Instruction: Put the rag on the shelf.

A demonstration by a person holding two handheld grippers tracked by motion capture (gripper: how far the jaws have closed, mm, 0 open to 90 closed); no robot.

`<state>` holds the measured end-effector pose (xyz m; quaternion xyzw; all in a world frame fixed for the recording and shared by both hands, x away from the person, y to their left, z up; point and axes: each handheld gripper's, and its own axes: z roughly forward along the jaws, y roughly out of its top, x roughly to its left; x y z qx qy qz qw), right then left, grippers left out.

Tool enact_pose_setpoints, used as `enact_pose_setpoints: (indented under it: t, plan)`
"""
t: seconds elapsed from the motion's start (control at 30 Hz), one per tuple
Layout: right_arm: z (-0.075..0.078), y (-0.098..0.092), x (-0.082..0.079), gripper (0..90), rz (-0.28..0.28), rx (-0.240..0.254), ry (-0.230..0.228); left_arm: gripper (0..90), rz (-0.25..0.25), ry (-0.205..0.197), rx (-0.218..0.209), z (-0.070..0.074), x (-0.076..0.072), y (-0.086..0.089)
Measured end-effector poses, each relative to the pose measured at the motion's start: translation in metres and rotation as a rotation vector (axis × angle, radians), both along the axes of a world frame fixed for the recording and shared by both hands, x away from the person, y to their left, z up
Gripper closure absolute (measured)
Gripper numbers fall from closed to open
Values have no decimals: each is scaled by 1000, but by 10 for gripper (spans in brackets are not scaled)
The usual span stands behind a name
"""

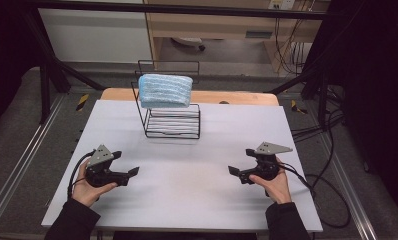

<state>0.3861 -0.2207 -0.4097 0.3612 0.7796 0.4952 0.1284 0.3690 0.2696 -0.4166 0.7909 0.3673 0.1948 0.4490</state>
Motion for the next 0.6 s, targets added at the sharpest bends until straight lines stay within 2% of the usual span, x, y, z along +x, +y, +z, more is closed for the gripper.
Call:
enact_pose_setpoints:
  t: [0.13, 0.2, 0.33, 0.5, 0.6]
  plan:
    - [-14, -11, -5, 7, -8, -18, 34, 99, 4, 12, 21, -8, -3, 5]
    - [-20, -16, -8, 7, -7, -28, 48, 99, 6, 23, 19, -12, -4, 8]
    - [-29, -26, -13, 7, -18, -29, 69, 99, 3, 38, 34, -20, -8, 11]
    - [-34, -32, -17, 7, -24, -38, 84, 99, -6, 46, 49, -27, -10, 12]
    - [-34, -32, -18, 7, -19, -41, 77, 99, -10, 51, 57, -30, -11, 12]
